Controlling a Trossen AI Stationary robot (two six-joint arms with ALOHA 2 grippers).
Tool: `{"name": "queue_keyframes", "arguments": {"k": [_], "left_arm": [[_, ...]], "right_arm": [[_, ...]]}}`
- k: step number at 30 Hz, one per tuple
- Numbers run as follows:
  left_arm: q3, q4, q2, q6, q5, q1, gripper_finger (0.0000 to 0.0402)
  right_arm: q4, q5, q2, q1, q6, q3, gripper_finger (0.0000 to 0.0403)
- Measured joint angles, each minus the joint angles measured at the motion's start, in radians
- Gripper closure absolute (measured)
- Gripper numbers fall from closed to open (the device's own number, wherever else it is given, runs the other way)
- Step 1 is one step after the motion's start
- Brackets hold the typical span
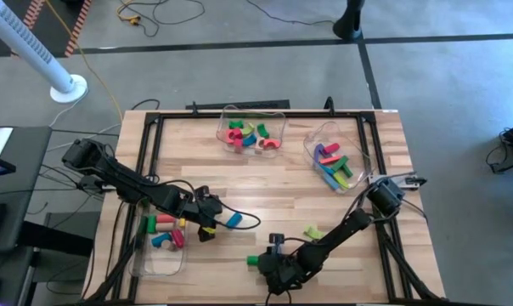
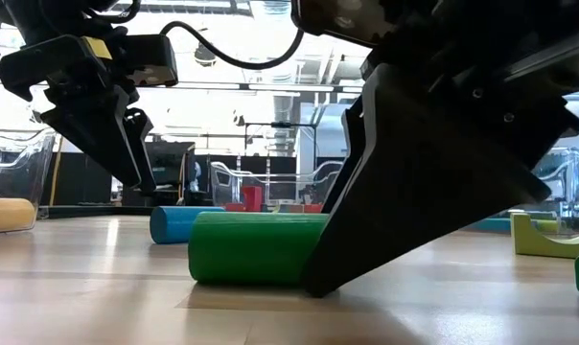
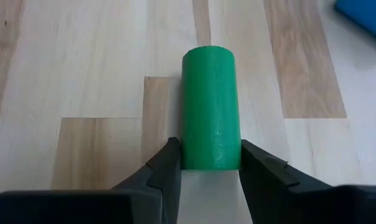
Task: Sort blocks by size
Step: Put the green cylindrical block into the left transparent bin
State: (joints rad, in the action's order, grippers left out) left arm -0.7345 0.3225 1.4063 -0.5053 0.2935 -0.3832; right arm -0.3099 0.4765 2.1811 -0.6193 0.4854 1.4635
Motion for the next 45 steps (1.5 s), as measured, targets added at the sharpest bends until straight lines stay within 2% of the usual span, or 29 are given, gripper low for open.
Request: {"name": "queue_keyframes", "arguments": {"k": [10, 17, 22, 28, 30, 45], "left_arm": [[-0.037, -0.038, 0.0, 0.074, -0.004, -0.008, 0.0177], [-0.091, -0.132, 0.0, 0.174, -0.016, -0.024, 0.0177], [-0.093, -0.285, 0.0, 0.189, -0.095, -0.011, 0.0177], [-0.093, -0.451, 0.0, 0.125, -0.239, 0.029, 0.0177], [-0.093, -0.473, 0.0, 0.088, -0.256, 0.042, 0.0177], [-0.093, -0.471, 0.002, -0.042, -0.267, 0.081, 0.0177]], "right_arm": [[-0.015, 0.029, -0.017, 0.0, -0.001, 0.0, 0.024], [-0.113, 0.165, -0.101, -0.003, -0.039, 0.0, 0.0238], [-0.15, 0.269, -0.168, -0.007, -0.102, 0.0, 0.0239], [-0.166, 0.295, -0.194, 0.019, -0.174, 0.0, 0.0239], [-0.166, 0.308, -0.195, 0.027, -0.195, 0.0, 0.0239], [-0.186, 0.361, -0.195, 0.05, -0.312, 0.053, 0.0239]]}}
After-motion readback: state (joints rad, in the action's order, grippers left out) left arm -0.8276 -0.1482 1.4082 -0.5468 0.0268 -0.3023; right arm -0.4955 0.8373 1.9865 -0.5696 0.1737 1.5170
